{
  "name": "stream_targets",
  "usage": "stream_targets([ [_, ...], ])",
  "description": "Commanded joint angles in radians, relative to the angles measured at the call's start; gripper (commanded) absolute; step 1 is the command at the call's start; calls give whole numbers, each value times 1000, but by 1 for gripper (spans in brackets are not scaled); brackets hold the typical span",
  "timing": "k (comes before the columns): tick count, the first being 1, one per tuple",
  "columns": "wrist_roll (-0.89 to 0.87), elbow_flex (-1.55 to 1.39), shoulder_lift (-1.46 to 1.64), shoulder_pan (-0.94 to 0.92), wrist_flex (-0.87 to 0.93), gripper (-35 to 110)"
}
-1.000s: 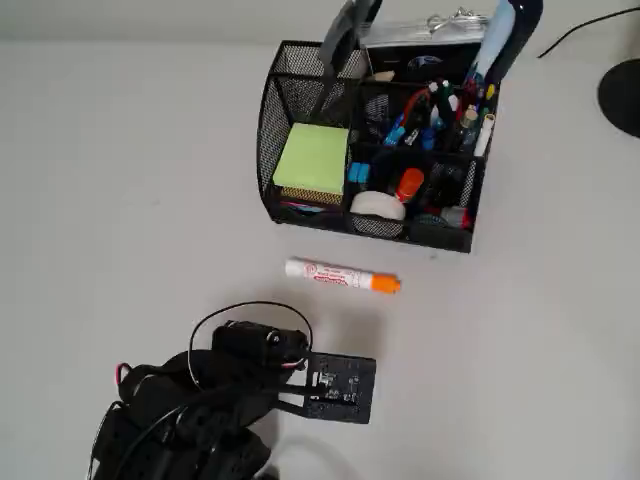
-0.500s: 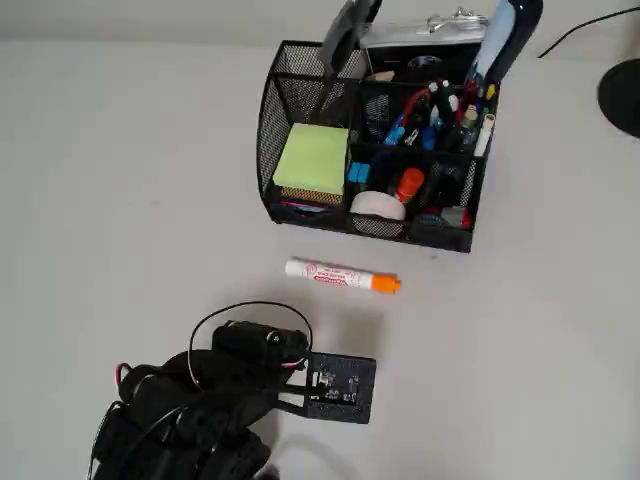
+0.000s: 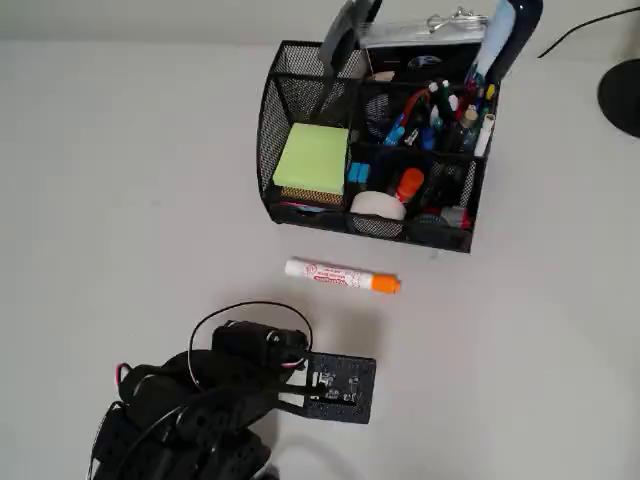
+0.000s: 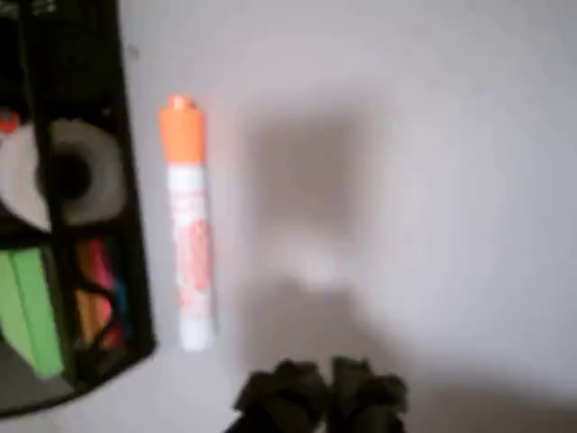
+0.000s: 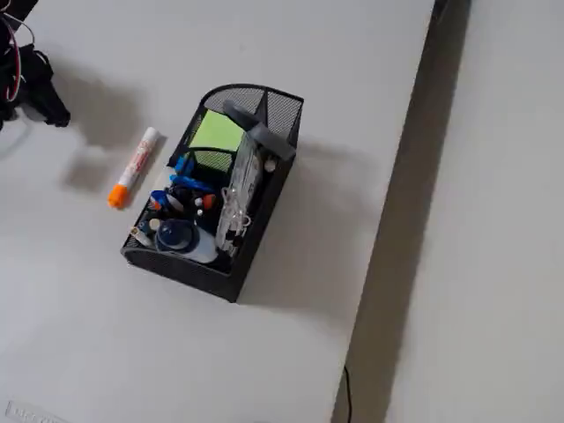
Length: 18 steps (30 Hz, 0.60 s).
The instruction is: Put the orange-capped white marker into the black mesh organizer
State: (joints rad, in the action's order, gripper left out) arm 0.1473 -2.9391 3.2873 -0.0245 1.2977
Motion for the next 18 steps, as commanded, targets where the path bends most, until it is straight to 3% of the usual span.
stream_targets([
  [1, 5, -26, 3, 5, 23, 0],
  [16, 9, -26, 3, 15, 20, 0],
  [18, 5, -41, 3, 15, -58, 0],
])
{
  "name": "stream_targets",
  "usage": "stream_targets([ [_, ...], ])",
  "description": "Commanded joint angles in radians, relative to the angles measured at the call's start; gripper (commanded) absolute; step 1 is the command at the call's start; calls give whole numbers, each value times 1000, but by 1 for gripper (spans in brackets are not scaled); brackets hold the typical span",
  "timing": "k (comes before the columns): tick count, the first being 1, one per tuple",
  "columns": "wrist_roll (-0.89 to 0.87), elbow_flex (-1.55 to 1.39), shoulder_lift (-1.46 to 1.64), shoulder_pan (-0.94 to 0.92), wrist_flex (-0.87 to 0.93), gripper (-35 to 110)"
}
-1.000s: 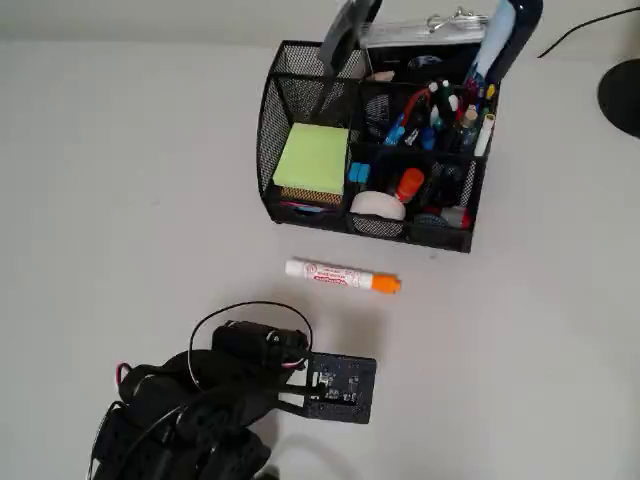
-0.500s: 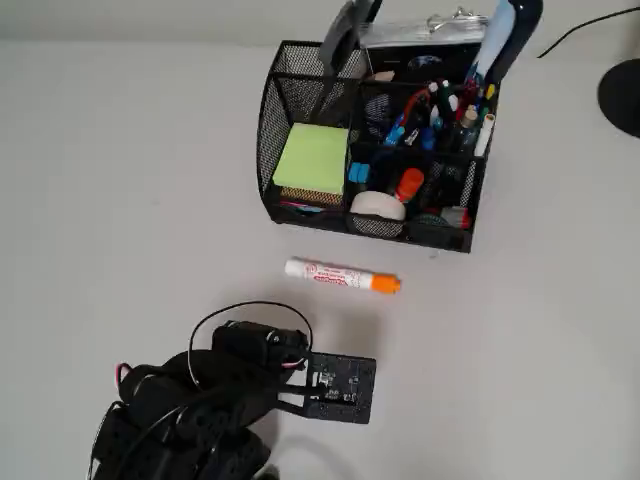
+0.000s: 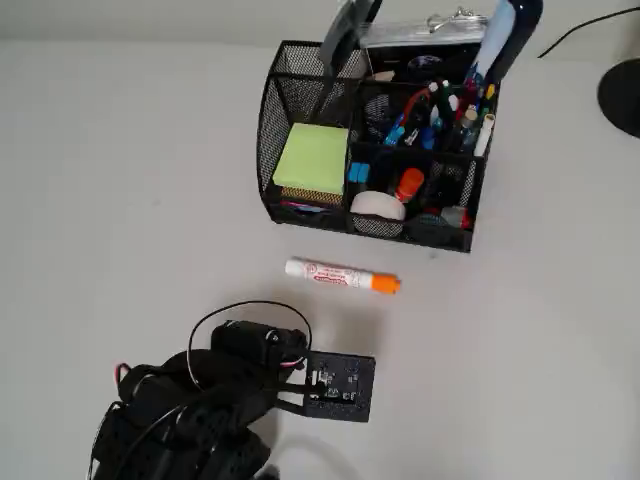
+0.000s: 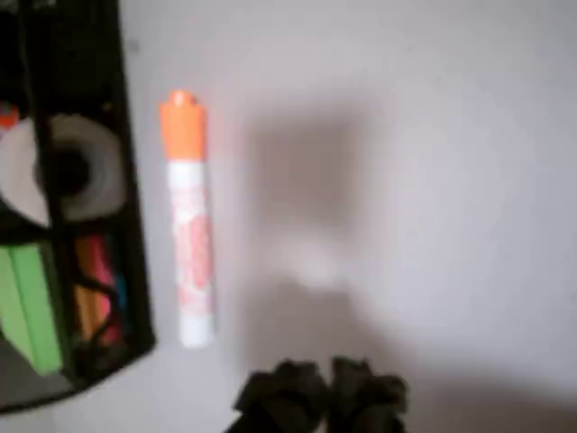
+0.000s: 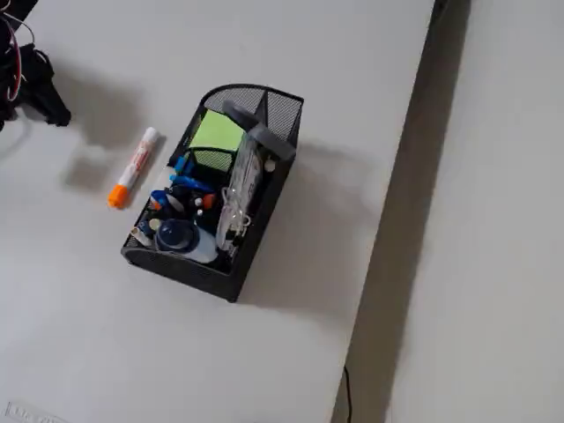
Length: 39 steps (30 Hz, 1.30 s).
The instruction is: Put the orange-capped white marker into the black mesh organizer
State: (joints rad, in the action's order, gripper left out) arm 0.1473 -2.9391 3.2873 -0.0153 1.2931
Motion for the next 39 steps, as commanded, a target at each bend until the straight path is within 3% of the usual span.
stream_targets([
  [1, -34, -51, 3, -8, -97, 0],
  [3, -155, -60, 3, -43, -164, 0],
  [5, -161, -46, 3, -40, -227, 0],
  [14, 21, 23, -66, 44, -345, 8],
  [20, 14, 275, -611, 58, -443, 12],
  [28, -28, 696, -1252, 87, -390, 21],
  [32, -34, 821, -1448, 91, -367, 29],
  [39, -32, 910, -1624, 74, -385, 29],
])
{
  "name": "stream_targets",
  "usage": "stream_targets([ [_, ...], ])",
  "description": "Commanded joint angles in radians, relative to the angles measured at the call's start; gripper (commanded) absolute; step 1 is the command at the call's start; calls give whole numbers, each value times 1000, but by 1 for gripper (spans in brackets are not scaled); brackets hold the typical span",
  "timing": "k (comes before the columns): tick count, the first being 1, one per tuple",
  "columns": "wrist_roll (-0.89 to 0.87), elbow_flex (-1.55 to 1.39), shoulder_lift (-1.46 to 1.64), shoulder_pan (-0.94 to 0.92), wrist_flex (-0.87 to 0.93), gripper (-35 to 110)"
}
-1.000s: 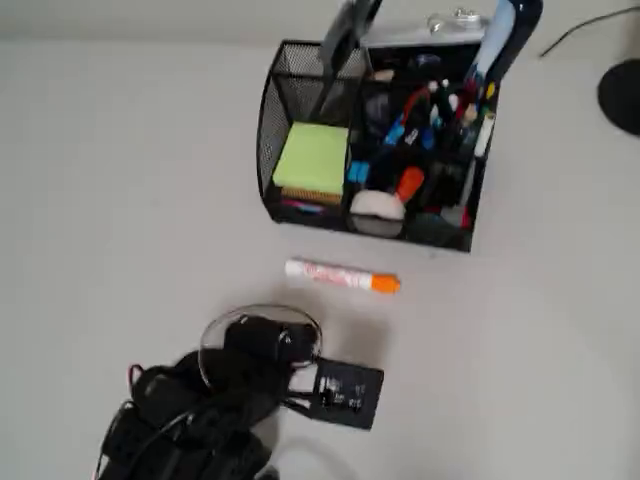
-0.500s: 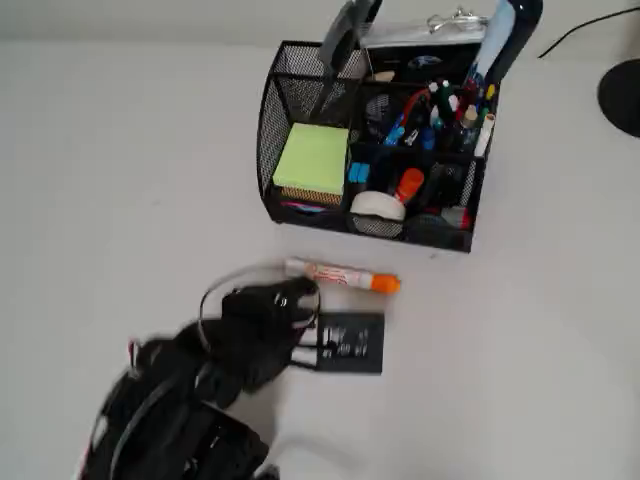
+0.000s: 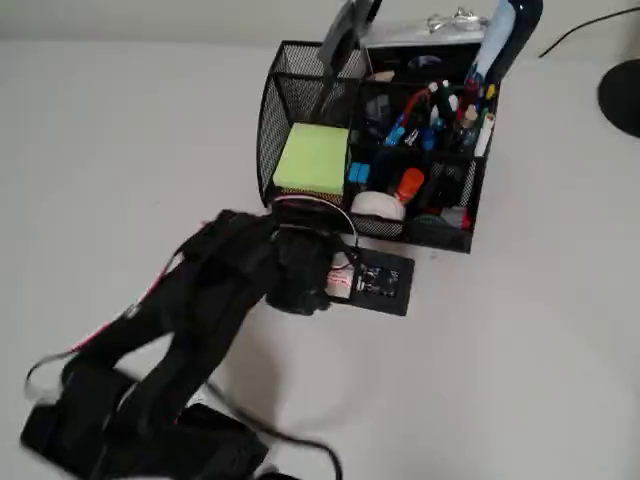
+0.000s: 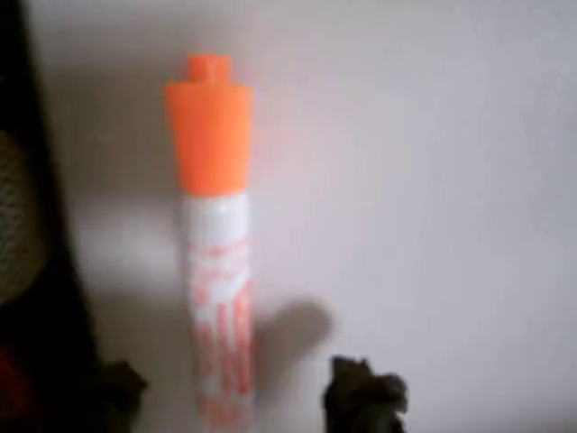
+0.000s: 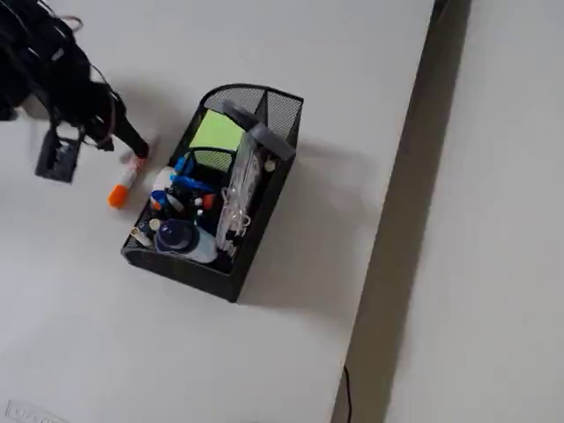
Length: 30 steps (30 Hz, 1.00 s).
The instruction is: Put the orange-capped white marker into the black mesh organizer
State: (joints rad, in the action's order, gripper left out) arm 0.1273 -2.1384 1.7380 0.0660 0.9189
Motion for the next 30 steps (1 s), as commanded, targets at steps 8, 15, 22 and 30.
stream_targets([
  [8, 0, 184, -193, -37, -2, 20],
  [15, 107, 186, -186, -28, 31, 0],
  [22, 268, 178, 44, -3, 117, 0],
  [30, 489, 242, 405, 80, 167, 0],
])
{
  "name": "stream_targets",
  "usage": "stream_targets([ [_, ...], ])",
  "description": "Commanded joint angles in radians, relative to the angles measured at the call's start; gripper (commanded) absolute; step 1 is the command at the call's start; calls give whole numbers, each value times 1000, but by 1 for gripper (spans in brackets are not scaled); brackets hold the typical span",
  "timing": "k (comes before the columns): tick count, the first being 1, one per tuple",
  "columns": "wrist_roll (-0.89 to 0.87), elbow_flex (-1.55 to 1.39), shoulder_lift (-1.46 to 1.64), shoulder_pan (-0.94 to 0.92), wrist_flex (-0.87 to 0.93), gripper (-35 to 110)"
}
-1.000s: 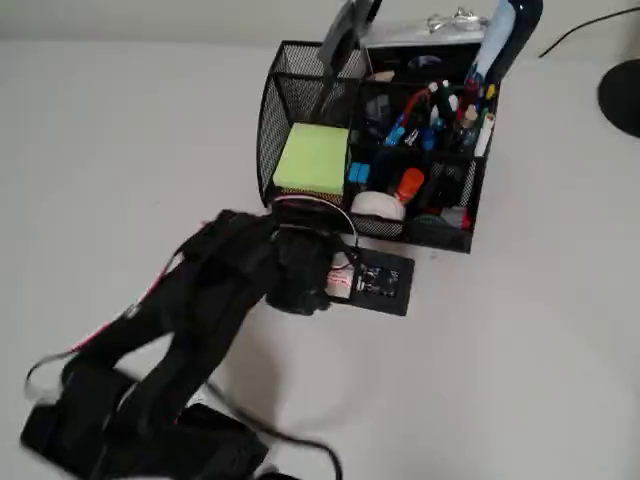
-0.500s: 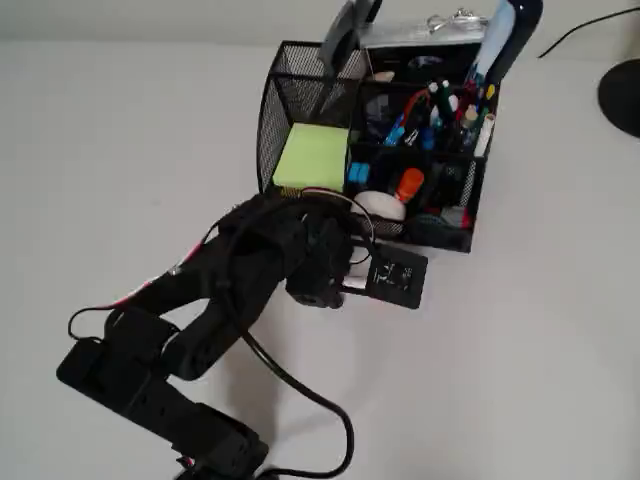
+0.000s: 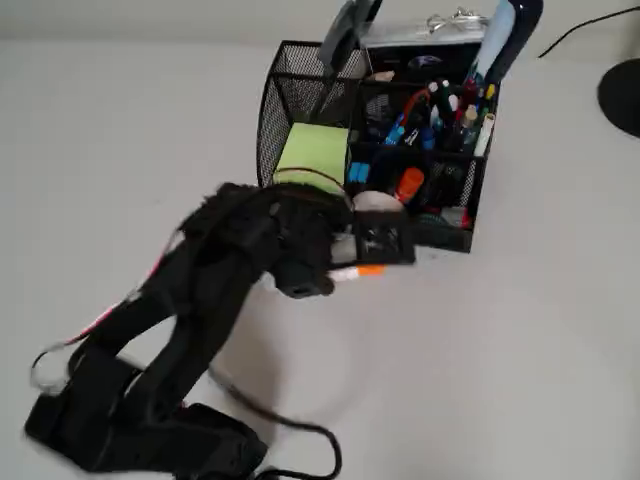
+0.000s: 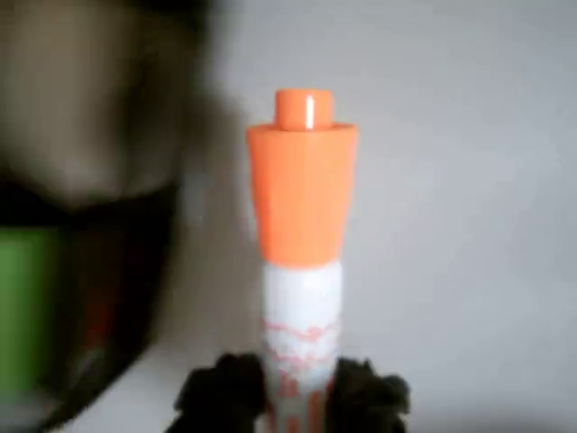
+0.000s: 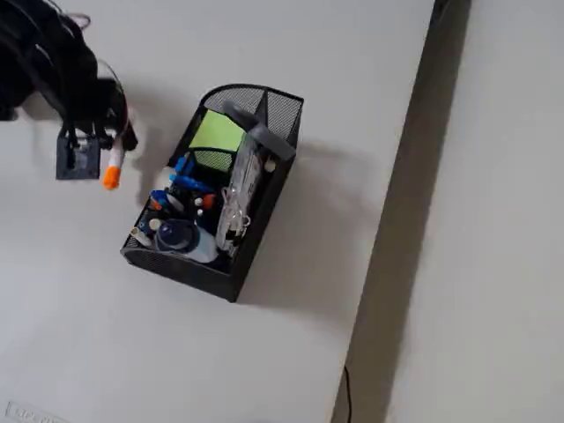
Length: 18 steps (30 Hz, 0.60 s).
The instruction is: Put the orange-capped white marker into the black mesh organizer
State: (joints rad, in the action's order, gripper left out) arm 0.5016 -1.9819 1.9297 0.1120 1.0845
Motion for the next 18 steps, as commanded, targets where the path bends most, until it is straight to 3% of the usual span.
stream_targets([
  [1, 158, 86, 245, 37, -21, 0],
  [8, 436, 75, 321, -8, -371, 0],
  [18, 709, 74, 80, -97, -1014, 0],
])
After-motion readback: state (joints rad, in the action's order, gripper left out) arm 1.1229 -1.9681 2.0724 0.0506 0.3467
